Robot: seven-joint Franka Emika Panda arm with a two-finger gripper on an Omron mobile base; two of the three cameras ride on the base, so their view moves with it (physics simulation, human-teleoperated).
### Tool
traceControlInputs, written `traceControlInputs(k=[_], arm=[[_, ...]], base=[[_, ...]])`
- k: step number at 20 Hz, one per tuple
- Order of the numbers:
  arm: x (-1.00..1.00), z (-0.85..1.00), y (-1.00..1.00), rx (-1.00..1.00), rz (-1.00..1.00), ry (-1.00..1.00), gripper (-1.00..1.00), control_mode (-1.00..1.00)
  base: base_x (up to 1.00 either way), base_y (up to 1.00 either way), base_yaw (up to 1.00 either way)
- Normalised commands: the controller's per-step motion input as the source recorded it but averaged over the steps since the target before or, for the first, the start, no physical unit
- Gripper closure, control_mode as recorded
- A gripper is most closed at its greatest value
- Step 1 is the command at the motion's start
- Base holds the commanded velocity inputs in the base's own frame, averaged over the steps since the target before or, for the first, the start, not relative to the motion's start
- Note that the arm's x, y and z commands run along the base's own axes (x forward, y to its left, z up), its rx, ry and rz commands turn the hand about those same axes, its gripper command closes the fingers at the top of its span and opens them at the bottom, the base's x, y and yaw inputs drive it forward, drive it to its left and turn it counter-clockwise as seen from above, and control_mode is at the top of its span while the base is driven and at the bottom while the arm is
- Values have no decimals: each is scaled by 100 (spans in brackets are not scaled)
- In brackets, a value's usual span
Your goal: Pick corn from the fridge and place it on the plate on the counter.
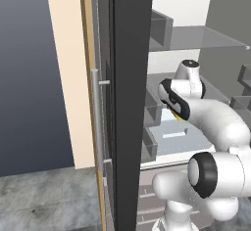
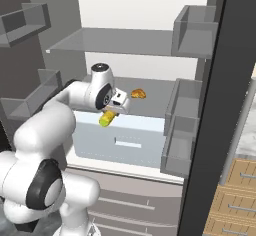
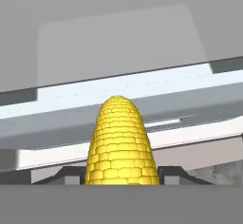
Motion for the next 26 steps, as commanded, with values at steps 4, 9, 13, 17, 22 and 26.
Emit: traceControlInputs(k=[4,9,13,17,22,26], arm=[[-94,38,0,0,0,17,100,-100],[-67,41,0,0,0,14,100,-100],[-12,53,8,0,0,4,100,-100],[-49,51,4,0,0,5,100,-100],[-66,48,0,0,0,0,100,-100],[-32,40,0,0,0,0,100,-100]], base=[[0,0,0],[0,0,0],[0,0,0],[0,0,0],[0,0,0],[0,0,0]])
